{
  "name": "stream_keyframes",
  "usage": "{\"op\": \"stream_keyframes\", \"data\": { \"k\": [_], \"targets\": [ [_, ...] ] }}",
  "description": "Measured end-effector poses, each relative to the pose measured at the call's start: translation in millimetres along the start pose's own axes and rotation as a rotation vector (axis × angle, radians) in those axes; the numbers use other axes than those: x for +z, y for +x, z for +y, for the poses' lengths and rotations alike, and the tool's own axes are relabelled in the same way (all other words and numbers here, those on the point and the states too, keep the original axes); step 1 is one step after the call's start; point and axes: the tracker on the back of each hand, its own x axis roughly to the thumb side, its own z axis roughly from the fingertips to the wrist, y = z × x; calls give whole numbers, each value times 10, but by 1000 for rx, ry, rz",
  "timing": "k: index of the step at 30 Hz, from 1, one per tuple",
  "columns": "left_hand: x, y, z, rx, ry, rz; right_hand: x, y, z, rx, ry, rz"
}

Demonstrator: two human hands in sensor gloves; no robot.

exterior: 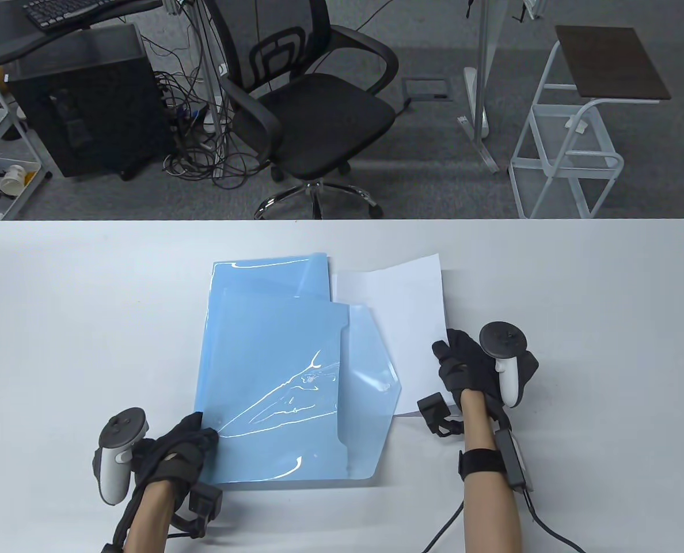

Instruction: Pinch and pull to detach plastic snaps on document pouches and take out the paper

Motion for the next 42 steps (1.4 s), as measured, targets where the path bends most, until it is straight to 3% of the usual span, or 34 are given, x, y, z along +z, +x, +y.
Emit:
{"op": "stream_keyframes", "data": {
  "k": [16,23,34,42],
  "targets": [
    [-3,2,-8,13,-5,-24,352,99,-291,97,-131,-59],
    [3,-10,-14,22,-11,-36,555,169,-261,209,-147,-122],
    [21,-27,-22,38,-18,-48,743,264,259,439,71,-219],
    [10,-49,-16,0,1,-34,789,227,486,151,297,-219]
  ]
}}
